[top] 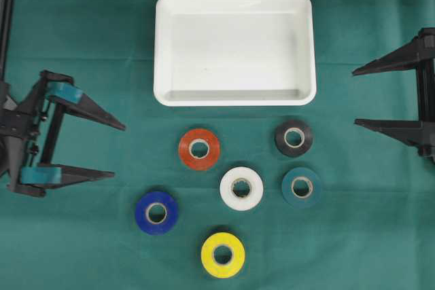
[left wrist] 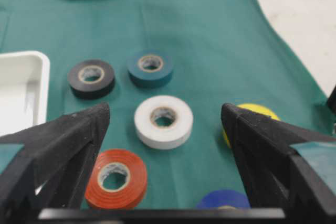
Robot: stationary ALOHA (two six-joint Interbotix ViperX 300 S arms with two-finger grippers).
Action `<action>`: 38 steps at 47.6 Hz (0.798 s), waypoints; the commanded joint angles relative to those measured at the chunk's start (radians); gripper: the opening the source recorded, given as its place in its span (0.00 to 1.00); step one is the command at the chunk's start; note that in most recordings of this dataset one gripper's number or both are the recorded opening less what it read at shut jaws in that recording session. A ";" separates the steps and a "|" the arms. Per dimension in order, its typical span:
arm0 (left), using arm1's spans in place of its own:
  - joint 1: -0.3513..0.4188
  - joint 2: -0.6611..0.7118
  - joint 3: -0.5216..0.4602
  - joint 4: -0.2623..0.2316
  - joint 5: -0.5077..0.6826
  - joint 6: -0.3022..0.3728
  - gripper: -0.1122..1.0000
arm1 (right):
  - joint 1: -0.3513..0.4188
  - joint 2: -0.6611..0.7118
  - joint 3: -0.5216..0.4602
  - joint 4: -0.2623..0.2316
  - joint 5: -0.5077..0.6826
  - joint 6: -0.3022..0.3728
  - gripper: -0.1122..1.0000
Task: Pick up the tape from a random location and place it into the white case.
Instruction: 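Move the left gripper over the blue tape roll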
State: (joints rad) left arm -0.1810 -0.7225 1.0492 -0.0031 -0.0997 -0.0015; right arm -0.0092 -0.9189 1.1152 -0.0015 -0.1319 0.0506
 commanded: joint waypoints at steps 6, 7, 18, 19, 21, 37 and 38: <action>-0.003 0.083 -0.077 -0.002 -0.009 -0.002 0.99 | -0.003 0.008 -0.028 -0.003 -0.005 -0.002 0.93; -0.003 0.092 -0.081 0.000 -0.009 -0.002 0.99 | -0.002 0.008 -0.028 -0.003 -0.005 -0.002 0.93; -0.003 0.115 -0.095 -0.002 -0.006 -0.011 0.99 | -0.002 0.018 -0.028 -0.003 -0.003 -0.002 0.93; -0.003 0.115 -0.095 -0.002 -0.006 -0.014 0.99 | -0.003 0.018 -0.028 -0.005 -0.005 -0.002 0.93; -0.003 0.114 -0.095 -0.002 -0.005 -0.018 0.99 | -0.002 0.018 -0.026 -0.003 -0.005 -0.002 0.93; -0.021 0.140 -0.127 -0.002 0.044 -0.037 0.99 | -0.003 0.018 -0.029 -0.003 -0.003 -0.003 0.93; -0.026 0.146 -0.138 0.000 0.063 -0.037 0.99 | -0.003 0.018 -0.029 -0.003 -0.002 -0.003 0.93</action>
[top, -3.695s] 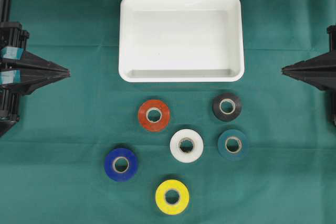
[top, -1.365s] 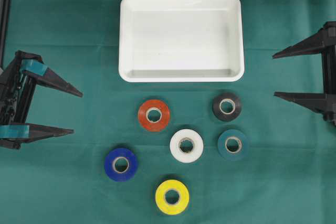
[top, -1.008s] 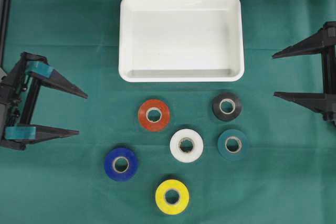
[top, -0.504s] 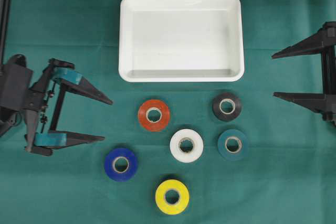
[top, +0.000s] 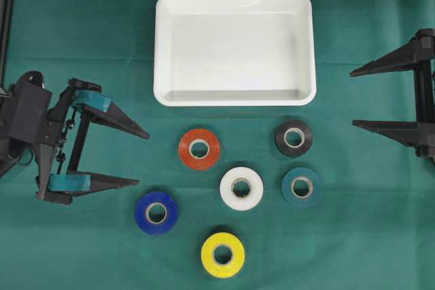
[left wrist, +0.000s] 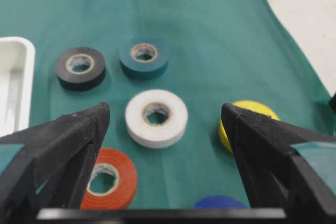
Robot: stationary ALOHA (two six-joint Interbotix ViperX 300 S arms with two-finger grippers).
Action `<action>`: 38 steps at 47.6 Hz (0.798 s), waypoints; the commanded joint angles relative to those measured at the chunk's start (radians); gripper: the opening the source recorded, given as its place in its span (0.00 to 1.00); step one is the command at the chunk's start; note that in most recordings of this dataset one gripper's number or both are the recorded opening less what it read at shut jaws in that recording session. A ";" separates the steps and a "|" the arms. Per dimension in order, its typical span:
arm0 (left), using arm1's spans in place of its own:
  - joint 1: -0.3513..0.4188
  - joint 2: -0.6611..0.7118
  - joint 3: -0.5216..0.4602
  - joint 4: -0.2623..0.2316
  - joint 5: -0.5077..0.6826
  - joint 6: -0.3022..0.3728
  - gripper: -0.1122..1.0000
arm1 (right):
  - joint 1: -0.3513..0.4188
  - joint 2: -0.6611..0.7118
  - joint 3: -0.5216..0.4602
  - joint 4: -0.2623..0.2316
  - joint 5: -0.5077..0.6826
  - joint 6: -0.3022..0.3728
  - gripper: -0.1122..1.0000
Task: Pick up the tape from a random location and place it into the white case.
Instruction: 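Move the left gripper over the blue tape roll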
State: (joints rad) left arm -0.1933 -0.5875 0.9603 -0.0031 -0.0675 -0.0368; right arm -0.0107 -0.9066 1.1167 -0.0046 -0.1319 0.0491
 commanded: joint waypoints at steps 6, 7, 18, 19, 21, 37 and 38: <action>-0.028 0.054 -0.100 0.000 0.141 -0.003 0.99 | -0.002 0.006 -0.032 -0.002 0.008 -0.002 0.93; -0.029 0.063 -0.109 0.000 0.161 -0.002 0.99 | 0.000 0.006 -0.034 0.000 0.009 -0.002 0.93; -0.044 0.179 -0.235 -0.002 0.396 -0.006 0.99 | -0.002 0.006 -0.035 0.000 0.014 -0.002 0.93; -0.044 0.189 -0.245 -0.002 0.419 -0.006 0.99 | -0.002 0.006 -0.037 -0.002 0.012 -0.002 0.93; -0.044 0.209 -0.264 -0.002 0.460 -0.006 0.99 | 0.000 0.008 -0.035 -0.002 0.014 -0.002 0.93; -0.044 0.327 -0.413 0.002 0.775 -0.054 0.99 | -0.002 0.008 -0.037 -0.002 0.018 -0.003 0.93; -0.044 0.330 -0.417 0.002 0.784 -0.054 0.99 | -0.002 0.008 -0.038 -0.002 0.018 -0.002 0.93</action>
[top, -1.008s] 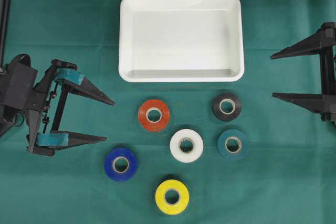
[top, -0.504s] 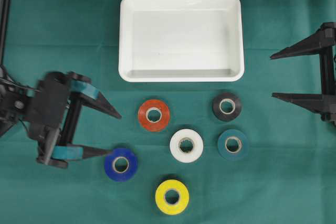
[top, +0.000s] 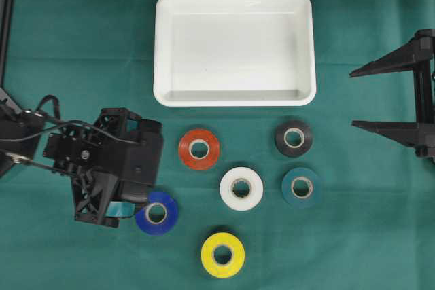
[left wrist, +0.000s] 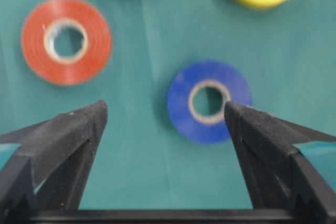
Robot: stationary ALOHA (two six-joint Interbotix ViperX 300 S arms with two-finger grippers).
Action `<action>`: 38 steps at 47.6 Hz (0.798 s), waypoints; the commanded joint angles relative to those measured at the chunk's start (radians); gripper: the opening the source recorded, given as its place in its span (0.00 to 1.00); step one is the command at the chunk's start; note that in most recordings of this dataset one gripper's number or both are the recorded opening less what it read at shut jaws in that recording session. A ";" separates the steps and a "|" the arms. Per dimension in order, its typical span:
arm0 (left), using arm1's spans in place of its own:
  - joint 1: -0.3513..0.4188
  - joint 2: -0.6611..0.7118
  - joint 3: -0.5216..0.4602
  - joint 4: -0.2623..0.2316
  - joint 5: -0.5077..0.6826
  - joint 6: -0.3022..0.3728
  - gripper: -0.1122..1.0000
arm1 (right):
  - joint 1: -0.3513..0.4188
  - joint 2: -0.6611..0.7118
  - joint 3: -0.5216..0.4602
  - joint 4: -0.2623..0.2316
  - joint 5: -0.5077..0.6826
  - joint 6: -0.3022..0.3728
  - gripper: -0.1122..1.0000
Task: Pick up the tape from a random location and place it into the white case.
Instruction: 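Move the left gripper over the blue tape roll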
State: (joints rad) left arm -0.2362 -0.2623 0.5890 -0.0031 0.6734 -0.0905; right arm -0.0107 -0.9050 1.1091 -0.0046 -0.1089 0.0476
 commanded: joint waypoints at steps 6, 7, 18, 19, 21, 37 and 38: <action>-0.002 0.015 -0.063 0.002 0.060 0.000 0.99 | -0.002 0.009 -0.029 -0.002 -0.005 -0.002 0.93; -0.002 0.015 -0.063 0.003 0.060 0.000 0.99 | 0.000 0.009 -0.029 -0.002 -0.003 -0.002 0.93; -0.002 0.014 -0.061 0.002 0.060 0.000 0.99 | -0.002 0.011 -0.029 -0.002 -0.002 -0.002 0.93; -0.002 0.015 -0.061 0.003 0.060 0.000 0.99 | 0.000 0.012 -0.029 0.000 -0.002 -0.002 0.93; -0.002 0.014 -0.060 0.003 0.060 0.000 0.99 | -0.002 0.011 -0.029 -0.002 -0.002 -0.002 0.93; -0.002 0.012 -0.057 0.003 0.052 0.000 0.99 | 0.000 0.012 -0.031 -0.002 -0.003 -0.002 0.93; -0.002 0.012 -0.058 0.003 0.052 0.000 0.99 | -0.002 0.012 -0.031 -0.002 -0.002 -0.002 0.93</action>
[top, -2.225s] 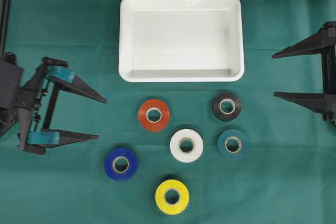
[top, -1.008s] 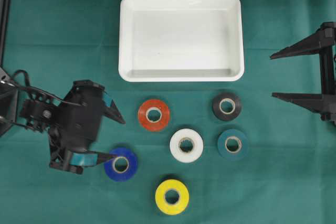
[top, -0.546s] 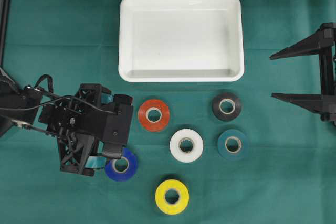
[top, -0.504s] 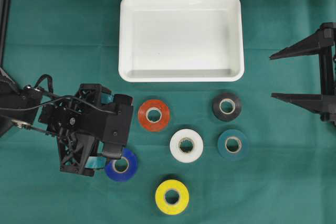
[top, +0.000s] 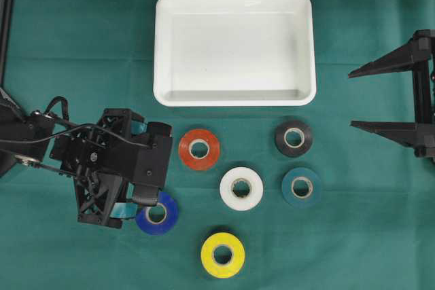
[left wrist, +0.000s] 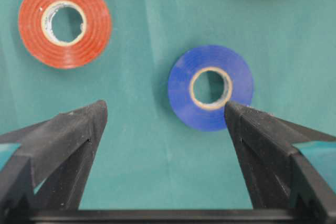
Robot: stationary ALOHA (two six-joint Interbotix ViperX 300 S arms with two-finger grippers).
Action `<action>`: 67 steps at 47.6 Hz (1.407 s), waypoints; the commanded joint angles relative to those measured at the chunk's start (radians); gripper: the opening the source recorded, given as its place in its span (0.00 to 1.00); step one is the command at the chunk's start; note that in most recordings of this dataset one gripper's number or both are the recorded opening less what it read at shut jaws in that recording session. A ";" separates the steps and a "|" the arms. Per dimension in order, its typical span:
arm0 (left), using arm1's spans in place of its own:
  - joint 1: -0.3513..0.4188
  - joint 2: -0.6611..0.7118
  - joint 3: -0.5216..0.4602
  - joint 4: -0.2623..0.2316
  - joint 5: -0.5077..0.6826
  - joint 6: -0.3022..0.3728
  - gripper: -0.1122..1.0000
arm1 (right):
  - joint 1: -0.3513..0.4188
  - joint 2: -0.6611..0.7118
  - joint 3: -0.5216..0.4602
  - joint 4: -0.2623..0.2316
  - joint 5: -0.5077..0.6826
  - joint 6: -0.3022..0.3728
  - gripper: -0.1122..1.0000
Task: Pick up the tape from a random location and place it into the white case.
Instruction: 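Move the left gripper over the blue tape roll, then lower the left gripper and grasp the blue tape roll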
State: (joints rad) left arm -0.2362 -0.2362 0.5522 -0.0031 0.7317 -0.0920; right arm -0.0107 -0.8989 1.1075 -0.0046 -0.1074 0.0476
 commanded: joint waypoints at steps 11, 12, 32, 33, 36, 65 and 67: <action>-0.006 -0.012 -0.020 0.003 -0.014 0.002 0.99 | 0.000 0.006 -0.029 -0.002 -0.003 -0.002 0.93; -0.008 -0.012 -0.020 0.003 -0.015 0.002 0.99 | 0.000 0.006 -0.029 0.000 -0.003 -0.002 0.93; -0.018 0.006 -0.015 0.003 -0.061 0.002 0.99 | -0.002 0.028 -0.029 -0.002 -0.003 -0.002 0.93; -0.018 0.009 -0.015 0.003 -0.066 0.002 0.99 | 0.000 0.028 -0.029 -0.002 -0.005 -0.002 0.93; -0.018 0.021 -0.008 0.002 -0.077 0.000 0.99 | -0.002 0.029 -0.029 -0.002 -0.005 -0.002 0.93; -0.046 0.167 0.064 0.005 -0.236 0.002 0.99 | 0.000 0.034 -0.026 -0.009 0.015 -0.002 0.93; -0.046 0.175 0.071 0.005 -0.250 0.003 0.99 | 0.000 0.037 -0.026 -0.008 0.015 -0.003 0.93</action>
State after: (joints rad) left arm -0.2792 -0.0629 0.6243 -0.0015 0.5062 -0.0920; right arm -0.0107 -0.8713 1.1060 -0.0123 -0.0890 0.0460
